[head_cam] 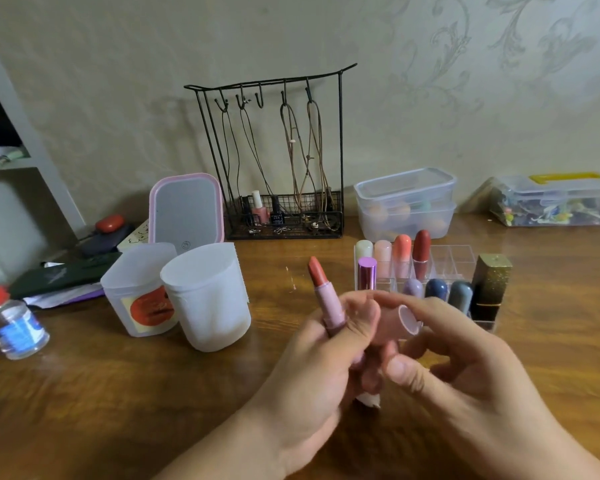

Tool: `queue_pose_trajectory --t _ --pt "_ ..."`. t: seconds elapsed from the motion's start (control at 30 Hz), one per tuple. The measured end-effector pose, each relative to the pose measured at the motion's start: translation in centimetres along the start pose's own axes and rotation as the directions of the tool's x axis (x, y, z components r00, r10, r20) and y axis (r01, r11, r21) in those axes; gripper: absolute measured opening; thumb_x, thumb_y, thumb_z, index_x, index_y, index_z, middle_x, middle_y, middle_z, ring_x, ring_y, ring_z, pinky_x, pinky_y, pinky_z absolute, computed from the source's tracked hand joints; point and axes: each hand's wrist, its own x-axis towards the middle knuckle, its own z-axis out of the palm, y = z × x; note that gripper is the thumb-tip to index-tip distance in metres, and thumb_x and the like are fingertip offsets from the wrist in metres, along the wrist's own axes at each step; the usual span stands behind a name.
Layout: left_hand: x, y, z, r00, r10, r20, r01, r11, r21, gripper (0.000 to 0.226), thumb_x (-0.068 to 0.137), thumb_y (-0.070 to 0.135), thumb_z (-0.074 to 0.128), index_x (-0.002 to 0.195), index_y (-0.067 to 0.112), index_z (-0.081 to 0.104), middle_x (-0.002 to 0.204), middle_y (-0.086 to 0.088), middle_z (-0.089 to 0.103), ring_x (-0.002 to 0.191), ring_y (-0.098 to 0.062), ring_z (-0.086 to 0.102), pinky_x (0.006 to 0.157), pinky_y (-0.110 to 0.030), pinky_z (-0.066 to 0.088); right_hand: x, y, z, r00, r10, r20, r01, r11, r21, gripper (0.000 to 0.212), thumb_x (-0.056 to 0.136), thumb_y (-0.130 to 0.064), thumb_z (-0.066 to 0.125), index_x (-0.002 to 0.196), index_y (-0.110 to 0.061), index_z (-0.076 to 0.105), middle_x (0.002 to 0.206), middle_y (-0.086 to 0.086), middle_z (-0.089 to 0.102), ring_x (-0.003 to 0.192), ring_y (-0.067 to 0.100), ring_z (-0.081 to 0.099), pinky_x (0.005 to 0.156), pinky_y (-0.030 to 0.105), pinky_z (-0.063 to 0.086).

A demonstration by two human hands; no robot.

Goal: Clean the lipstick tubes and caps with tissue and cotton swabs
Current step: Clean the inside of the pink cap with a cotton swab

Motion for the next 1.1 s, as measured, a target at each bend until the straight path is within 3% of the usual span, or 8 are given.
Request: queue_pose_trajectory --t 0.07,0.2,0.33,0.47,0.57,0.73,0.9,1.1 --pt "0.0 -0.3 0.2 0.999 -0.027 0.040 0.029 0.999 -0.043 0.044 0.080 0.044 0.062 0.110 0.012 0.067 0.075 -0.005 0.059 0.061 -0.014 0.045 0.055 -0.027 0.034 0.0 -0.2 0.2 1.000 0.000 0.016 -0.003 0.988 0.156 0.046 0.073 -0.048 0.076 0.114 -0.028 0.072 0.101 0.008 0.068 0.070 0.029 0.069 0.059 0.041 0.058" --pt "0.1 -0.5 0.1 0.998 -0.062 -0.014 0.062 0.998 0.003 0.047 0.082 0.046 0.060 0.115 0.013 0.064 0.083 -0.008 0.058 0.064 -0.015 0.048 0.055 -0.033 0.036 0.0 -0.9 0.1 0.997 0.038 -0.071 -0.021 0.974 0.224 0.040 0.076 -0.057 0.070 0.099 -0.025 0.071 0.084 0.004 0.070 0.063 0.009 0.065 0.055 0.014 0.049" --pt "0.2 -0.3 -0.5 0.997 0.013 -0.079 -0.012 1.000 0.014 0.045 0.078 0.052 0.059 0.109 0.021 0.068 0.101 -0.011 0.055 0.090 -0.032 0.053 0.071 -0.047 0.043 -0.6 0.0 0.0 0.986 0.095 -0.139 -0.073 0.984 0.161 0.025 0.079 -0.040 0.063 0.097 -0.023 0.060 0.079 0.001 0.062 0.066 0.018 0.050 0.057 0.027 0.039" --pt "-0.2 -0.5 0.1 0.995 0.094 0.016 -0.094 0.995 0.015 0.045 0.079 0.055 0.059 0.112 0.026 0.066 0.096 0.003 0.067 0.099 -0.020 0.063 0.089 -0.050 0.039 -0.4 -0.5 0.5 0.933 0.285 0.217 -0.341 0.894 0.289 0.044 0.069 -0.058 0.073 0.099 -0.027 0.065 0.073 -0.001 0.064 0.064 0.016 0.051 0.061 0.025 0.039" --pt "-0.3 -0.7 0.4 0.990 0.126 0.059 -0.129 0.990 0.056 0.049 0.078 0.060 0.064 0.116 0.028 0.065 0.101 0.011 0.063 0.106 -0.018 0.062 0.095 -0.044 0.041 0.1 -1.0 0.4 0.920 0.252 0.301 -0.343 0.887 0.309 0.042 0.074 -0.056 0.074 0.093 -0.019 0.075 0.072 0.003 0.071 0.064 0.008 0.063 0.061 0.013 0.045" --pt "0.8 -0.7 0.3 0.980 0.183 0.073 -0.184 0.983 0.004 0.050 0.073 0.054 0.074 0.115 0.028 0.067 0.105 0.009 0.064 0.099 -0.013 0.066 0.086 -0.026 0.051 0.2 -0.8 -0.2 0.898 0.320 0.301 -0.423 0.816 0.395 0.040 0.069 -0.049 0.080 0.079 -0.011 0.076 0.053 0.007 0.057 0.048 0.019 0.048 0.047 0.025 0.035" --pt "0.6 -0.7 -0.4 0.974 0.212 0.083 -0.180 0.939 -0.293 0.043 0.084 0.036 0.068 0.121 0.014 0.065 0.119 -0.006 0.066 0.100 -0.017 0.059 0.092 -0.036 0.044 0.5 -0.8 -0.7 0.863 0.343 0.370 -0.498 0.695 0.519 0.047 0.064 -0.056 0.083 0.069 -0.011 0.070 0.043 0.005 0.032 0.038 0.017 0.034 0.042 0.023 0.031" --pt "0.6 -1.0 -0.8 0.985 0.170 0.026 -0.147 0.911 -0.385 0.038 0.069 0.027 0.083 0.101 0.008 0.074 0.101 -0.012 0.070 0.099 -0.022 0.065 0.104 -0.049 0.042 0.1 -1.2 -0.5 0.898 0.400 0.182 -0.440 0.826 0.353 0.048 0.063 -0.055 0.076 0.082 -0.011 0.078 0.044 0.002 0.041 0.042 0.019 0.036 0.047 0.030 0.027"
